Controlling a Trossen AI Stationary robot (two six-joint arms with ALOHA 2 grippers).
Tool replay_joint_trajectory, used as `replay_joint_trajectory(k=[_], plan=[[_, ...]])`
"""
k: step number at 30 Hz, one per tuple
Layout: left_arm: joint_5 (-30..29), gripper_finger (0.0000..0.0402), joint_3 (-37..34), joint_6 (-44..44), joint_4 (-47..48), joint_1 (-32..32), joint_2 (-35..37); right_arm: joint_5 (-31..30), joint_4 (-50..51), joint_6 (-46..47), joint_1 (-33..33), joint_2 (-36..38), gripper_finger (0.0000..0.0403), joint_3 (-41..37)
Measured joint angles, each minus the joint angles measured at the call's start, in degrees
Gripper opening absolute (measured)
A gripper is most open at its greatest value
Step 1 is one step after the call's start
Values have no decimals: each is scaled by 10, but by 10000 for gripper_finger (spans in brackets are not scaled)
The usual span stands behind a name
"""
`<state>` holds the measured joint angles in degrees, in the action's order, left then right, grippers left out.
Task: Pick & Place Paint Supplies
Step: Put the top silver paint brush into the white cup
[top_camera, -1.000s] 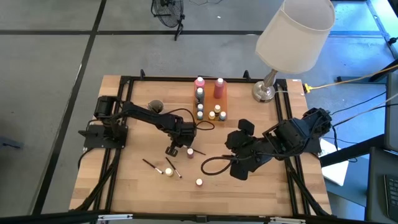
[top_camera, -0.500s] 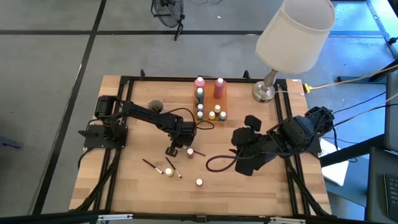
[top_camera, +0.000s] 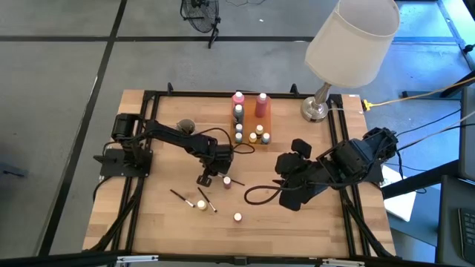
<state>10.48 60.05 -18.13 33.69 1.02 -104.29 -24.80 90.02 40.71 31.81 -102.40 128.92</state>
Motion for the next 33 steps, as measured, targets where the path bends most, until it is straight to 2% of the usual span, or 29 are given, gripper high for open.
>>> replay_joint_trajectory(k=[14,29,33], plan=[[-9,1,0,9,8,1,6,0,0,0,0,0,197,0],[-34,1,1,11,15,-2,49,-1,0,0,0,0,197,0],[-43,1,1,11,45,0,68,-1,0,0,0,0,197,0]])
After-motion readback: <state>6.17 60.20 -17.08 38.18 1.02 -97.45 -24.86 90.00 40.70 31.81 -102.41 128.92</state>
